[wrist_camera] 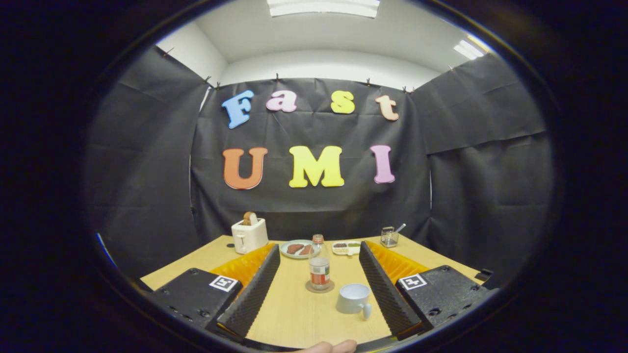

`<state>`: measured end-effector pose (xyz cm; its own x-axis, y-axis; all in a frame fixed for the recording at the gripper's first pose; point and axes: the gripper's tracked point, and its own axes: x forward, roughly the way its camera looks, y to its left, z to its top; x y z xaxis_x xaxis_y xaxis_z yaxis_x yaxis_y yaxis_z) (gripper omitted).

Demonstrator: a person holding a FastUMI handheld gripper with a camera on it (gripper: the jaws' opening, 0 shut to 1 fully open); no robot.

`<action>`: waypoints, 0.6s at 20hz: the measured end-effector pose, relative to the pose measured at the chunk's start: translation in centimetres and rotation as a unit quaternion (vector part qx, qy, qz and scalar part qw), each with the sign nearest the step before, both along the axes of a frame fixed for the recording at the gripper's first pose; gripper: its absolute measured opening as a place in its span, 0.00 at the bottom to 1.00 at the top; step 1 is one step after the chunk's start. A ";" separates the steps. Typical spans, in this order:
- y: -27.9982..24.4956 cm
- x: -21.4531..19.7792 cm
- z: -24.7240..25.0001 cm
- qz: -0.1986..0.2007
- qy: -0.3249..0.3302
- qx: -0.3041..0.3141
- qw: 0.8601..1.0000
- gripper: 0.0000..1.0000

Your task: Take the bottle from table, then pour the juice into the cup, finally place the bottle on the coaster

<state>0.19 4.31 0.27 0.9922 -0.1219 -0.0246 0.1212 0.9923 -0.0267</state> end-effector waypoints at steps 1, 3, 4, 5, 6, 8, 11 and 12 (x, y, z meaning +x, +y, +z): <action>-0.2 -0.5 0.5 -0.003 0.002 -0.002 1.000 1.00; -0.6 -1.1 1.9 -0.004 0.001 -0.007 1.000 1.00; -0.6 -1.4 2.6 -0.002 0.002 -0.005 1.000 1.00; -0.8 -1.6 3.1 -0.001 0.005 -0.002 1.000 1.00; -1.0 -1.8 3.7 0.001 0.007 0.000 1.000 1.00; -1.3 -2.0 4.9 0.004 0.009 0.004 1.000 1.00; -1.9 -2.1 6.9 0.002 0.004 0.000 1.000 1.00; -2.0 -2.1 7.3 0.002 0.004 -0.001 1.000 1.00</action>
